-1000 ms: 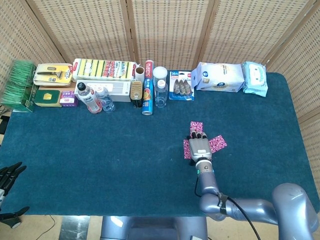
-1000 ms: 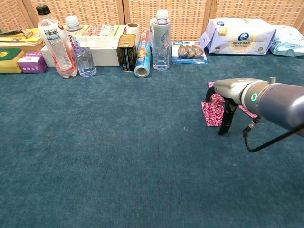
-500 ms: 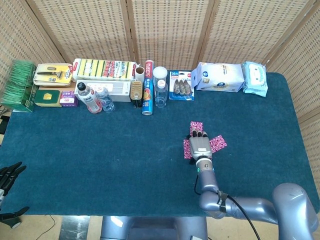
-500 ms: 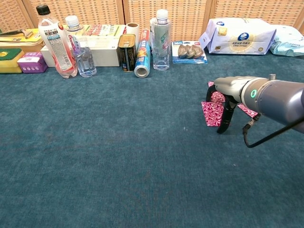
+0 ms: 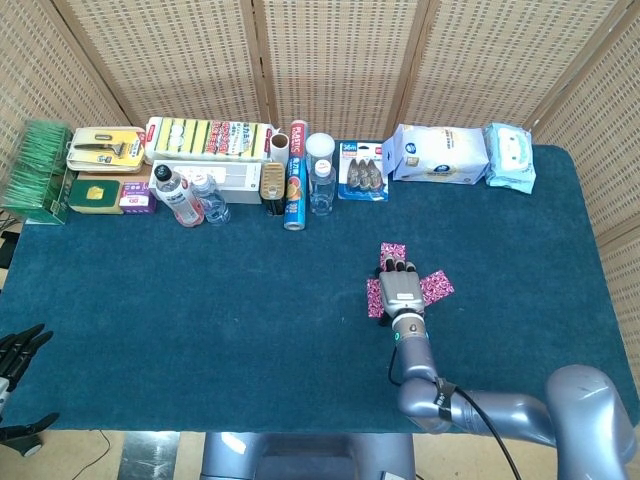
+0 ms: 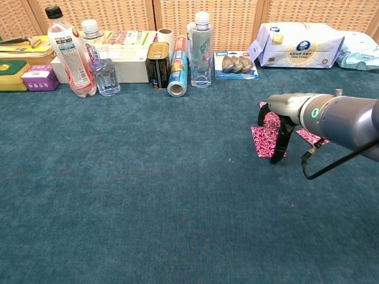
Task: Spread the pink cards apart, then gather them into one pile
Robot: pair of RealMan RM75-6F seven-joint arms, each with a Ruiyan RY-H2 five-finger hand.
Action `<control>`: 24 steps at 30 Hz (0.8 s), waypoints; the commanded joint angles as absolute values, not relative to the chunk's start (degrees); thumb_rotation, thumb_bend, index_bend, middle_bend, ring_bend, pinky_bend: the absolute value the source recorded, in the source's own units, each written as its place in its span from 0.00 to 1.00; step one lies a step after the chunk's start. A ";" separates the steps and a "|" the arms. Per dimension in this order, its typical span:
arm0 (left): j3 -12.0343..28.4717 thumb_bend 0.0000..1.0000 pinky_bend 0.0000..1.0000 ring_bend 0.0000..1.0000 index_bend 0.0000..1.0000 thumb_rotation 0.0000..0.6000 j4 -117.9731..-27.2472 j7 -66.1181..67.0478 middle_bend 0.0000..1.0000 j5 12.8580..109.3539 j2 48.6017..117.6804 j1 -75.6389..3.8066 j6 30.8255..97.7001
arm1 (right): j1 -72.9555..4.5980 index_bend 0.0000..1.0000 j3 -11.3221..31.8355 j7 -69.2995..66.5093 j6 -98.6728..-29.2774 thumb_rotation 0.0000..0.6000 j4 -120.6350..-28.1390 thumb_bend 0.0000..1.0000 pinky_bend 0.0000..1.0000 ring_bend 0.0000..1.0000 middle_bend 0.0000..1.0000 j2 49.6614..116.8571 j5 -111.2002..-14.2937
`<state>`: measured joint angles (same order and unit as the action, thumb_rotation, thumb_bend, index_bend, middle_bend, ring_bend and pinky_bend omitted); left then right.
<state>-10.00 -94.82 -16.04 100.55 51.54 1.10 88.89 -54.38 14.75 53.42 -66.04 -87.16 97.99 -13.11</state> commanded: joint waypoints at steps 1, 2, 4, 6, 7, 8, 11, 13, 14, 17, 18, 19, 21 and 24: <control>-10.02 0.02 0.00 0.00 0.00 1.00 -94.81 -16.05 0.00 100.59 51.54 1.09 88.86 | -54.44 0.21 14.79 53.40 -65.92 1.00 -86.85 0.11 0.09 0.00 0.00 98.20 -12.96; -10.03 0.02 0.00 0.00 0.00 1.00 -94.79 -16.04 0.00 100.59 51.54 1.08 88.83 | -54.46 0.21 14.73 53.45 -65.87 1.00 -86.70 0.11 0.09 0.00 0.00 98.30 -12.95; -10.03 0.02 0.00 0.00 0.00 1.00 -94.79 -16.06 0.00 100.57 51.53 1.04 88.76 | -54.48 0.22 14.75 53.40 -65.79 1.00 -86.51 0.11 0.09 0.00 0.00 98.46 -12.90; -10.00 0.02 0.00 0.00 0.00 1.00 -94.78 -16.15 0.00 100.51 51.51 1.04 88.79 | -54.46 0.22 14.75 53.30 -65.68 1.00 -86.42 0.11 0.09 0.00 0.00 98.55 -12.98; -9.99 0.02 0.00 0.00 0.00 1.00 -94.78 -16.23 0.00 100.49 51.49 1.05 88.83 | -54.47 0.23 14.67 53.30 -65.64 1.00 -86.38 0.11 0.09 0.00 0.00 98.61 -13.13; -9.99 0.02 0.00 0.00 0.00 1.00 -94.78 -16.28 0.00 100.50 51.48 1.06 88.87 | -54.48 0.23 14.60 53.32 -65.61 1.00 -86.39 0.11 0.09 0.00 0.00 98.64 -13.24; -10.00 0.02 0.00 0.00 0.00 1.00 -94.73 -16.32 0.00 100.52 51.49 1.06 88.88 | -54.47 0.23 14.41 53.24 -65.54 1.00 -86.50 0.11 0.10 0.00 0.00 98.74 -13.72; -10.03 0.02 0.00 0.00 0.00 1.00 -94.74 -16.25 0.00 100.59 51.50 1.07 88.87 | -54.47 0.24 14.37 53.15 -65.50 1.00 -86.41 0.11 0.10 0.00 0.01 98.88 -13.88; -10.05 0.02 0.00 0.00 0.00 1.00 -94.73 -16.26 0.00 100.61 51.51 1.10 88.92 | -54.46 0.24 14.36 53.12 -65.48 1.00 -86.36 0.12 0.10 0.00 0.01 98.92 -13.91; -10.00 0.02 0.00 0.00 0.00 1.00 -94.68 -16.34 0.00 100.58 51.54 1.16 89.09 | -54.39 0.26 14.25 52.94 -65.43 1.00 -86.11 0.12 0.11 0.00 0.01 99.08 -14.20; -10.00 0.02 0.00 0.00 0.00 1.00 -94.66 -16.39 0.00 100.55 51.53 1.16 89.07 | -54.34 0.27 14.22 52.87 -65.40 1.00 -86.04 0.13 0.11 0.00 0.01 99.11 -14.26; -10.00 0.02 0.00 0.00 0.00 1.00 -94.65 -16.42 0.00 100.54 51.53 1.15 89.07 | -54.30 0.28 14.23 52.77 -65.38 1.00 -86.01 0.13 0.12 0.00 0.02 99.12 -14.32; -9.98 0.02 0.00 0.00 0.00 1.00 -94.64 -16.39 0.00 100.53 51.55 1.12 89.02 | -54.15 0.29 14.27 52.22 -65.29 1.00 -85.84 0.13 0.12 0.00 0.02 99.16 -14.96; -9.99 0.02 0.00 0.00 0.00 1.00 -94.64 -16.36 0.00 100.54 51.55 1.08 88.93 | -53.93 0.31 14.14 51.71 -65.25 1.00 -85.73 0.13 0.13 0.00 0.03 99.15 -15.77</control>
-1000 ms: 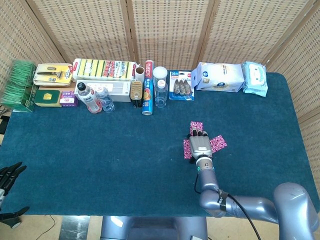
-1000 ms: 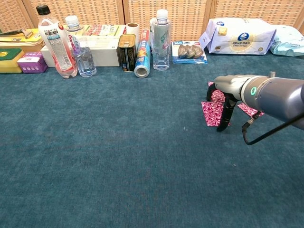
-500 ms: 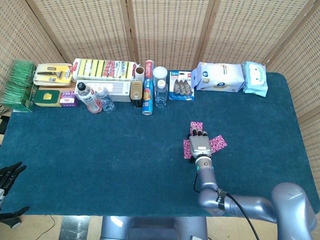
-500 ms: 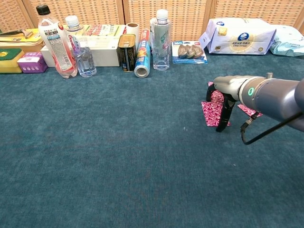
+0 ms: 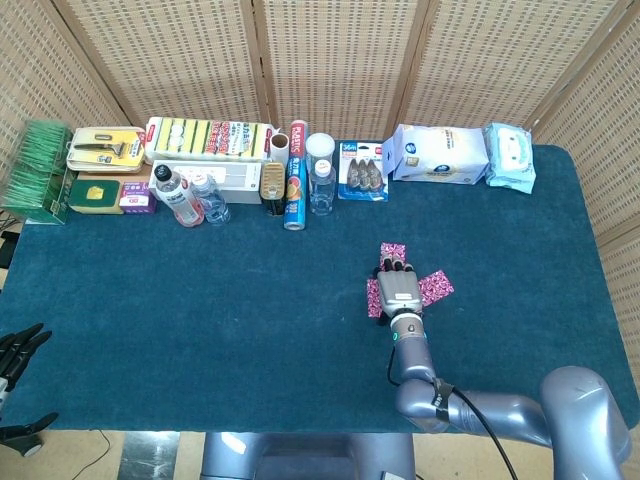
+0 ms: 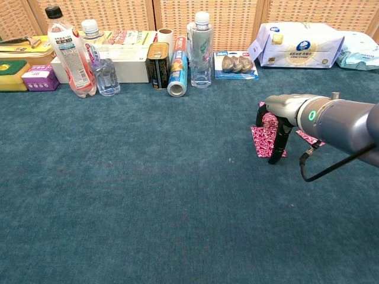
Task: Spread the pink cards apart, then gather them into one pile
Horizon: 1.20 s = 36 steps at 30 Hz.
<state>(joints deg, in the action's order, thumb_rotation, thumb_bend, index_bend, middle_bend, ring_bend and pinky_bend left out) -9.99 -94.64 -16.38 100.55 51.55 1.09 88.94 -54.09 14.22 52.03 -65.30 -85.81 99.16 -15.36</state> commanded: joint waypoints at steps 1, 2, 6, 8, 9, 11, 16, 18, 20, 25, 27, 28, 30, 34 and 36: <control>-9.98 0.02 0.00 0.00 0.00 1.00 -94.67 -16.35 0.00 100.50 51.55 1.07 88.90 | -53.85 0.32 14.15 51.57 -65.23 1.00 -85.77 0.14 0.13 0.00 0.03 99.09 -15.94; -9.97 0.02 0.00 0.00 0.00 1.00 -94.69 -16.32 0.00 100.47 51.56 1.07 88.89 | -53.78 0.33 14.17 51.40 -65.22 1.00 -85.79 0.14 0.13 0.00 0.03 99.03 -16.13; -9.98 0.02 0.00 0.00 0.00 1.00 -94.75 -16.26 0.00 100.48 51.56 1.08 88.87 | -53.46 0.36 14.06 50.56 -65.33 1.00 -85.68 0.15 0.15 0.00 0.05 98.96 -17.51; -10.01 0.02 0.00 0.00 0.00 1.00 -94.74 -16.27 0.00 100.52 51.56 1.10 88.91 | -53.25 0.36 13.88 50.19 -65.46 1.00 -85.62 0.15 0.16 0.00 0.05 98.96 -18.24; -10.01 0.02 0.00 0.00 0.00 1.00 -94.74 -16.29 0.00 100.53 51.56 1.12 88.95 | -53.11 0.36 13.85 49.93 -65.46 1.00 -85.71 0.15 0.16 0.00 0.05 98.93 -18.51; -10.00 0.02 0.00 0.00 0.00 1.00 -94.72 -16.32 0.00 100.53 51.57 1.14 89.00 | -52.88 0.37 13.81 49.45 -65.50 1.00 -85.92 0.15 0.17 0.00 0.06 98.83 -19.19; -10.03 0.02 0.00 0.00 0.00 1.00 -94.73 -16.11 0.00 100.59 51.62 1.13 88.93 | -52.11 0.37 13.17 48.20 -65.92 1.00 -86.02 0.15 0.17 0.00 0.07 98.82 -21.70; -10.02 0.02 0.00 0.00 0.00 1.00 -94.75 -16.10 0.00 100.55 51.62 1.15 88.94 | -51.95 0.37 13.08 47.99 -65.82 1.00 -85.93 0.15 0.17 0.00 0.07 98.85 -22.11; -10.01 0.02 0.00 0.00 0.00 1.00 -94.75 -16.09 0.00 100.55 51.63 1.14 88.94 | -51.86 0.37 13.13 47.92 -65.75 1.00 -85.96 0.15 0.17 0.00 0.07 98.84 -22.28; -10.00 0.02 0.00 0.00 0.00 1.00 -94.78 -16.12 0.00 100.48 51.58 1.09 88.83 | -51.77 0.37 13.10 48.40 -66.11 1.00 -86.67 0.15 0.18 0.00 0.07 98.45 -22.54; -9.98 0.02 0.00 0.00 0.00 1.00 -94.80 -16.13 0.00 100.46 51.56 1.05 88.78 | -51.74 0.37 13.13 48.70 -66.44 1.00 -87.37 0.15 0.18 0.00 0.07 98.13 -22.61; -9.99 0.02 0.00 0.00 0.00 1.00 -94.80 -16.14 0.00 100.45 51.55 1.04 88.75 | -51.71 0.37 13.17 48.83 -66.62 1.00 -87.81 0.15 0.18 0.00 0.07 97.94 -22.62; -9.99 0.02 0.00 0.00 0.00 1.00 -94.81 -16.13 0.00 100.44 51.54 1.03 88.72 | -51.67 0.37 13.20 49.10 -67.02 1.00 -88.66 0.15 0.17 0.00 0.07 97.54 -22.71; -10.01 0.02 0.00 0.00 0.00 1.00 -94.82 -16.09 0.00 100.49 51.54 1.02 88.70 | -51.56 0.37 13.27 49.58 -68.18 1.00 -90.56 0.16 0.18 0.00 0.07 96.69 -23.16; -10.05 0.02 0.00 0.00 0.00 1.00 -94.83 -16.08 0.00 100.57 51.53 1.03 88.72 | -51.49 0.37 13.32 49.90 -68.84 1.00 -91.61 0.16 0.18 0.00 0.07 96.20 -23.29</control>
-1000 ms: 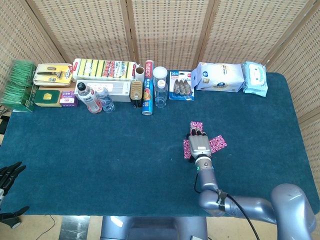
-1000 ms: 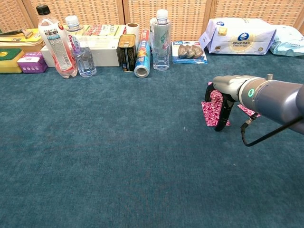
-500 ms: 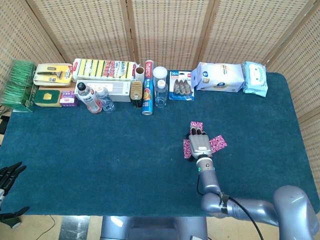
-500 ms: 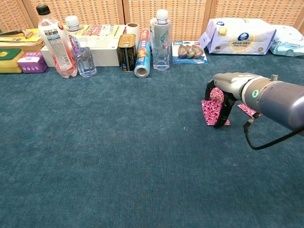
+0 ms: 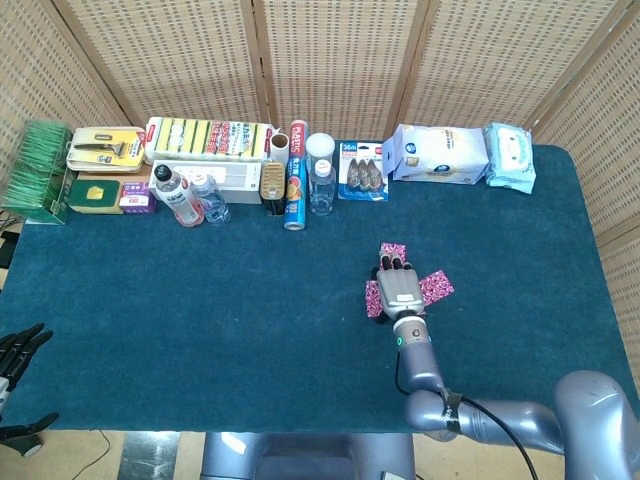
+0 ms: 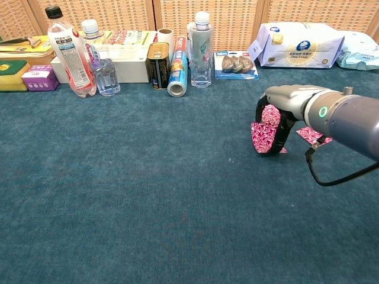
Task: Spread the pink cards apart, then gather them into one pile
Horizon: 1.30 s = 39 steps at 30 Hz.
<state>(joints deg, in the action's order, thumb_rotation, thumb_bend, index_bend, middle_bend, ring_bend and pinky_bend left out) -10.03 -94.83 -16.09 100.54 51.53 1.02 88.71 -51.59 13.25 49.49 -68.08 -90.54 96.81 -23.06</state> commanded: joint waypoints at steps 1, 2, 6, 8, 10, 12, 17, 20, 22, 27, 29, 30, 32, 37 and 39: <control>-10.06 0.02 0.00 0.00 0.00 1.00 -94.82 -16.05 0.00 100.62 51.53 1.04 88.75 | -51.47 0.37 13.34 50.16 -69.26 1.00 -92.23 0.16 0.18 0.00 0.07 95.85 -23.31; -10.07 0.02 0.00 0.00 0.00 1.00 -94.83 -16.04 0.00 100.65 51.54 1.04 88.76 | -51.45 0.37 13.37 50.32 -69.52 1.00 -92.61 0.16 0.18 0.00 0.07 95.63 -23.32; -10.16 0.02 0.00 0.00 0.00 1.00 -94.82 -15.97 0.00 100.83 51.55 1.10 88.85 | -51.20 0.37 13.56 50.66 -70.49 1.00 -93.83 0.16 0.18 0.00 0.07 94.68 -23.12; -10.19 0.02 0.00 0.00 0.00 1.00 -94.81 -15.95 0.00 100.91 51.54 1.10 88.87 | -51.02 0.37 13.89 50.72 -71.11 1.00 -94.11 0.16 0.18 0.00 0.07 94.18 -22.72; -10.21 0.02 0.00 0.00 0.00 1.00 -94.80 -15.94 0.00 100.91 51.52 1.06 88.78 | -50.88 0.37 14.32 50.69 -71.60 1.00 -94.15 0.16 0.18 0.00 0.07 93.73 -22.24; -10.24 0.02 0.00 0.00 0.00 1.00 -94.78 -15.98 0.00 100.98 51.49 1.01 88.71 | -50.74 0.37 14.70 50.63 -71.90 1.00 -94.18 0.16 0.18 0.00 0.07 93.25 -21.91; -10.30 0.02 0.00 0.00 0.00 1.00 -94.77 -16.13 0.00 101.04 51.41 0.95 88.63 | -50.49 0.37 15.62 51.14 -73.11 1.00 -94.39 0.16 0.18 0.00 0.07 92.08 -20.36; -10.34 0.02 0.00 0.00 0.00 1.00 -94.76 -16.26 0.00 101.14 51.35 0.94 88.69 | -50.64 0.37 16.63 52.35 -75.07 1.00 -93.98 0.16 0.19 0.00 0.07 91.95 -18.25; -10.34 0.02 0.00 0.00 0.00 1.00 -94.75 -16.38 0.00 101.10 51.30 0.91 88.66 | -50.84 0.37 17.76 53.46 -76.88 1.00 -93.90 0.17 0.20 0.00 0.07 92.04 -15.96; -10.47 0.02 0.00 0.00 0.00 1.00 -94.70 -16.64 0.00 101.33 51.15 0.77 88.51 | -51.04 0.37 21.37 54.01 -79.60 1.00 -94.33 0.18 0.20 0.00 0.07 92.70 -10.74; -10.54 0.02 0.00 0.00 0.00 1.00 -94.60 -16.92 0.00 101.50 51.09 0.82 88.70 | -51.31 0.37 21.70 54.77 -80.24 1.00 -93.96 0.18 0.20 0.00 0.07 92.99 -9.88; -10.56 0.02 0.00 0.00 0.00 1.00 -94.51 -17.13 0.00 101.53 51.06 0.87 88.86 | -51.44 0.37 21.93 55.10 -80.53 1.00 -93.61 0.18 0.20 0.00 0.07 93.36 -9.23; -10.57 0.02 0.00 0.00 0.00 1.00 -94.38 -17.46 0.00 101.57 51.02 0.94 89.08 | -51.65 0.37 22.66 55.53 -80.86 1.00 -93.01 0.19 0.21 0.00 0.07 94.07 -7.67; -10.56 0.01 0.00 0.00 0.00 1.00 -94.12 -18.02 0.00 101.55 50.96 1.08 89.51 | -52.37 0.37 24.82 56.26 -81.27 1.00 -90.47 0.20 0.21 0.00 0.07 96.25 -3.89; -10.48 0.01 0.00 0.00 0.00 1.00 -94.00 -18.19 0.00 101.40 50.96 1.11 89.62 | -52.68 0.37 25.67 56.67 -81.47 1.00 -88.96 0.20 0.21 0.00 0.07 97.29 -2.35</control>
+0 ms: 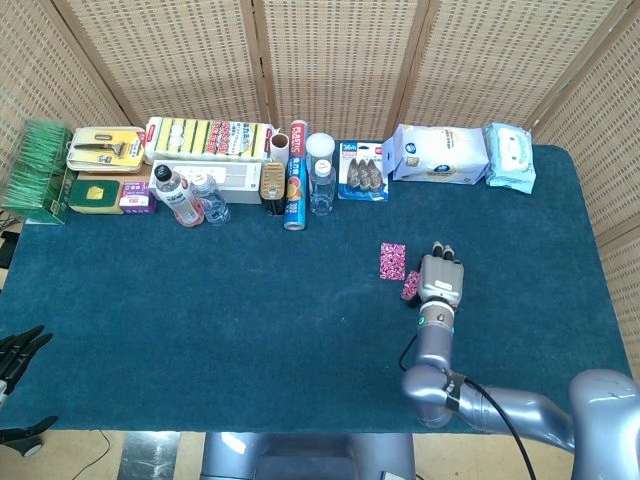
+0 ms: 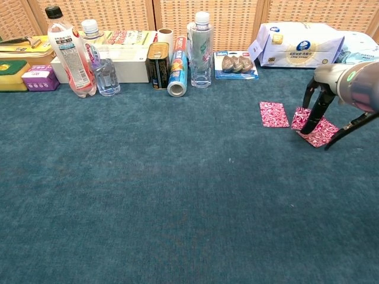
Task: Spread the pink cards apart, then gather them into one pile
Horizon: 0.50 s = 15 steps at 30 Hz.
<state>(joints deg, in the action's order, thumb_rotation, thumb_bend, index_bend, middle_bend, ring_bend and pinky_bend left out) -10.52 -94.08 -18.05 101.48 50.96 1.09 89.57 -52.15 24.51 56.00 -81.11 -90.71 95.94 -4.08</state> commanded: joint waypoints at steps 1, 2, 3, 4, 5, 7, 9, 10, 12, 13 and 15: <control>-10.47 0.01 0.00 0.00 0.00 1.00 -93.97 -18.31 0.00 101.38 50.95 1.09 89.61 | -52.77 0.37 25.92 56.83 -81.41 1.00 -88.47 0.20 0.22 0.00 0.07 97.56 -1.92; -10.46 0.01 0.00 0.00 0.00 1.00 -93.93 -18.49 0.00 101.32 50.91 1.04 89.54 | -52.89 0.37 26.31 57.03 -81.35 1.00 -87.73 0.20 0.22 0.00 0.07 97.93 -1.34; -10.45 0.01 0.00 0.00 0.00 1.00 -93.91 -18.59 0.00 101.27 50.88 1.01 89.51 | -52.97 0.37 26.57 57.10 -81.27 1.00 -87.25 0.20 0.22 0.00 0.07 98.16 -1.06; -10.42 0.01 0.00 0.00 0.00 1.00 -93.89 -18.72 0.00 101.19 50.84 0.97 89.46 | -53.05 0.37 27.08 57.06 -81.13 1.00 -86.44 0.20 0.22 0.00 0.07 98.50 -0.62; -10.42 0.01 0.00 0.00 0.00 1.00 -93.88 -18.80 0.00 101.15 50.81 0.94 89.40 | -53.07 0.37 27.61 56.89 -80.91 1.00 -85.90 0.20 0.22 0.00 0.07 98.69 -0.23; -10.45 0.02 0.00 0.00 0.00 1.00 -93.88 -19.14 0.00 101.04 50.68 0.89 89.27 | -52.96 0.38 29.76 56.20 -79.92 1.00 -84.71 0.20 0.23 0.00 0.07 98.93 1.53; -10.42 0.01 0.00 0.00 0.00 1.00 -93.86 -19.45 0.00 100.96 50.59 0.89 89.35 | -52.93 0.38 31.25 56.22 -79.27 1.00 -83.89 0.21 0.23 0.00 0.07 98.77 2.99; -10.38 0.01 0.00 0.00 0.00 1.00 -93.82 -19.64 0.00 100.92 50.55 0.90 89.43 | -52.96 0.38 31.63 56.56 -79.18 1.00 -83.35 0.21 0.23 0.00 0.07 98.62 3.46; -10.36 0.01 0.00 0.00 0.00 1.00 -93.72 -19.90 0.00 100.85 50.52 0.89 89.46 | -52.92 0.38 32.08 56.98 -79.01 1.00 -82.69 0.21 0.23 0.00 0.07 98.37 4.01; -10.37 0.01 0.00 0.00 0.00 1.00 -93.69 -19.98 0.00 100.82 50.50 0.86 89.38 | -52.81 0.38 32.45 57.03 -78.91 1.00 -82.48 0.21 0.23 0.00 0.07 98.20 4.38; -10.39 0.01 0.00 0.00 0.00 1.00 -93.69 -20.02 0.00 100.81 50.48 0.80 89.24 | -52.49 0.38 33.40 56.93 -78.58 1.00 -82.48 0.21 0.23 0.00 0.07 97.79 5.33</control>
